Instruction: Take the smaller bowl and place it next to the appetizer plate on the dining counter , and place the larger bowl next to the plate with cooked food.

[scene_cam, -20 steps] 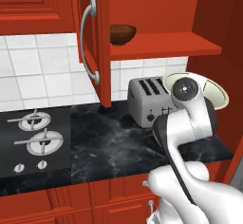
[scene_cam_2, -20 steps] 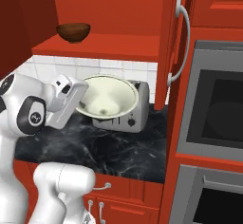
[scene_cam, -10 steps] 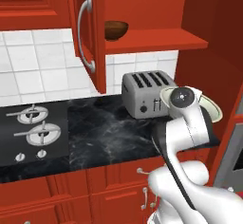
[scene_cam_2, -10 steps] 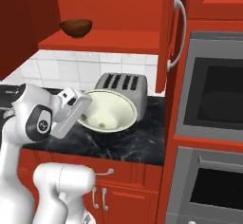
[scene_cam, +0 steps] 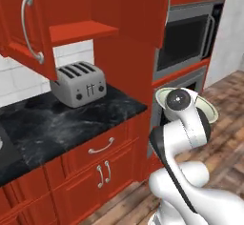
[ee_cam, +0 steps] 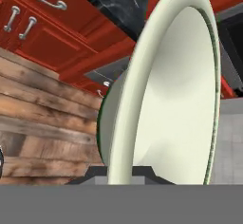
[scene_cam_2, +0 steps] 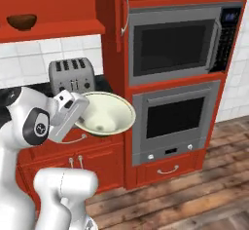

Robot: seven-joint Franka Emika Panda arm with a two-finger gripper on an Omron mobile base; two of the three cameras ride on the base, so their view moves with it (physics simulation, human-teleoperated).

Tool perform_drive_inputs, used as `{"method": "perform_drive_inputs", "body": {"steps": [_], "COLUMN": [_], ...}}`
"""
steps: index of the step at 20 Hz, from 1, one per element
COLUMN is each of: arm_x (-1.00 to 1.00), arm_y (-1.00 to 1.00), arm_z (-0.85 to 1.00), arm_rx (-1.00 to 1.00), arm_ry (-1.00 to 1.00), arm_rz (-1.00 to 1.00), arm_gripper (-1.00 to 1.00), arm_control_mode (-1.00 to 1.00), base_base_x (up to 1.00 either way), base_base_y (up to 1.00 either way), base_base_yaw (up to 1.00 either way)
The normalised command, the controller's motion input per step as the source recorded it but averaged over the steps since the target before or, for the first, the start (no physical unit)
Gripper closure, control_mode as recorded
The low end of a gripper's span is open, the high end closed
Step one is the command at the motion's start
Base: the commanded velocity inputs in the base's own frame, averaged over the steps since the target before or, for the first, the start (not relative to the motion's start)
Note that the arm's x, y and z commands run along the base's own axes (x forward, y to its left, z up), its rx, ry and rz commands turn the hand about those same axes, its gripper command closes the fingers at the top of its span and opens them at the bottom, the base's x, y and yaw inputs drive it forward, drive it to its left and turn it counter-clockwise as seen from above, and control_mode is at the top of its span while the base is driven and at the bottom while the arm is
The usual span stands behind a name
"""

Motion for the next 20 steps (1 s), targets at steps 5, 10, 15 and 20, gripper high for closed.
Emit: {"method": "perform_drive_inputs", "body": {"steps": [5, 10, 15, 20], "arm_x": [0.00, 0.00, 0.00, 0.00], "arm_y": [0.00, 0.00, 0.00, 0.00], "arm_z": [0.00, 0.00, 0.00, 0.00], "arm_rx": [0.00, 0.00, 0.00, 0.00], "arm_ry": [0.00, 0.00, 0.00, 0.00], "arm_rz": [0.00, 0.00, 0.00, 0.00], "arm_gripper": [1.00, 1.00, 1.00, 1.00], "arm_control_mode": [1.00, 1.00, 1.00, 1.00], "base_base_x": [-0.72, -0.89, -1.00, -1.00], "base_base_y": [0.15, 0.04, 0.04, 0.00], "base_base_yaw": [-0.84, -0.77, -0.71, -0.65]}}
